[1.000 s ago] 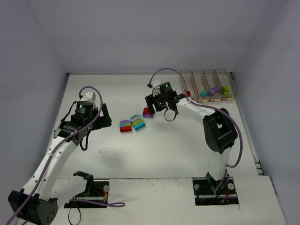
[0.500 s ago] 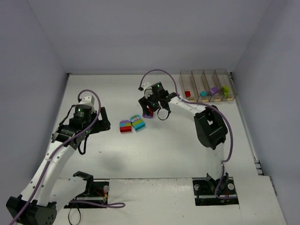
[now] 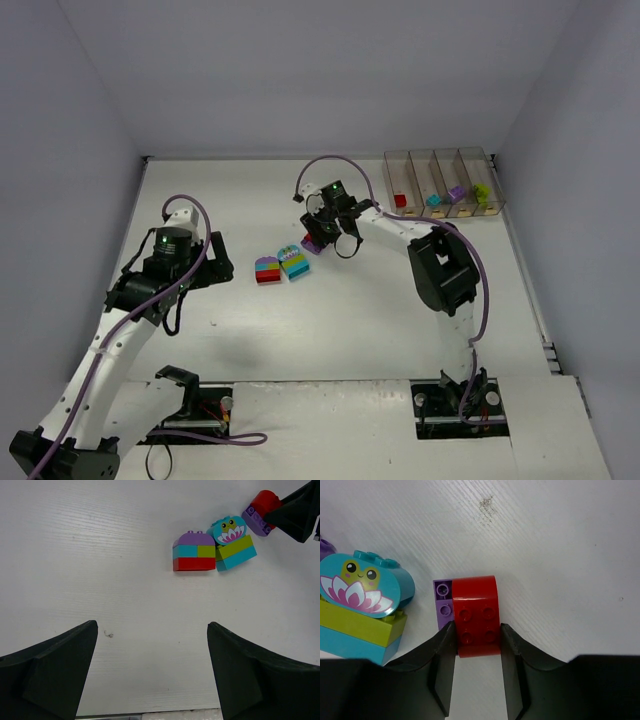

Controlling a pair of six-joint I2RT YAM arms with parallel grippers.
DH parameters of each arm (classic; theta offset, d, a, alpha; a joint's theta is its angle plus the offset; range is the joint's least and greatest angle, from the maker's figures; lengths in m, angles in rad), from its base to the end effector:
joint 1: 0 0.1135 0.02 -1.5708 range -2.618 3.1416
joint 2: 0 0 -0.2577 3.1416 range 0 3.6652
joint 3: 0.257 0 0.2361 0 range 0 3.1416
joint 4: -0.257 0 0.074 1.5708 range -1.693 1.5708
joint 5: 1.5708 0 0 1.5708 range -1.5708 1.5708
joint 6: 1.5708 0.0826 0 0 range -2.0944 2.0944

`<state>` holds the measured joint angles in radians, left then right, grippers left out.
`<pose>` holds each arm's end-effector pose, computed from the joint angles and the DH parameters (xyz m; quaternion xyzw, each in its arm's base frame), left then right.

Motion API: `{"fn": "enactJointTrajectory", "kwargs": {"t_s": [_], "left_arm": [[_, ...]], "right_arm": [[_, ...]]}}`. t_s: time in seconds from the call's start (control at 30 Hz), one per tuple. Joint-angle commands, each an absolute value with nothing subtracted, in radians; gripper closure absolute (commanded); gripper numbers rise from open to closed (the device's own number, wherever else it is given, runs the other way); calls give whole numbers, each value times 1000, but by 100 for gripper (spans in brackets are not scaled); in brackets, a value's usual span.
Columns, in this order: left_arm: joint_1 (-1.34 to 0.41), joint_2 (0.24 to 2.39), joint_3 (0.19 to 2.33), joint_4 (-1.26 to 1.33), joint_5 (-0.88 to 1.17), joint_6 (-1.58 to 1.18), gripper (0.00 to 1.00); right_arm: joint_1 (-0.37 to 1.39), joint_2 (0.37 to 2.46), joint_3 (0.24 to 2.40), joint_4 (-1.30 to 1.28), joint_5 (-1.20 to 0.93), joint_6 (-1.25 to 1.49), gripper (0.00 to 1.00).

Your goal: Sort the legos into containers by color

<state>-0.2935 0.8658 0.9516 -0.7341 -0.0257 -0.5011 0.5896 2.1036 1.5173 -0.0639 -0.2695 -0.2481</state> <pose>0.1922 -0.0559 0.2946 -0.0985 0.8900 -0.1616 0.4148 0.4005 0.2944 0.1661 -0.4156 0.7868 0.1934 0.4133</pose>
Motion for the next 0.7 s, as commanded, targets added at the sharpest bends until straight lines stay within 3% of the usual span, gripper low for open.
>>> {"fn": "enactJointTrajectory", "kwargs": {"t_s": [0.0,0.03,0.07,0.37,0.57,0.67], "left_arm": [[-299,862,960,-712,-17,-491,16],[-299,862,962,-706,-12,-491,16],[-301,862,965,-703,-9,-491,16],[-327,888,1012,-582,116,-595,16],[-402,917,1016,-355,155,-706,17],[-443,934,1003,-230,144,-732,22]], "right_arm": [[584,2076,1543,-58,-256,-262,86],[584,2071,1542,-57,-250,-259,99],[584,2059,1540,-57,-247,-252,100],[583,1757,1431,78,-281,-72,100],[591,1591,1315,178,-337,110,100],[597,1533,1257,228,-356,178,100]]}}
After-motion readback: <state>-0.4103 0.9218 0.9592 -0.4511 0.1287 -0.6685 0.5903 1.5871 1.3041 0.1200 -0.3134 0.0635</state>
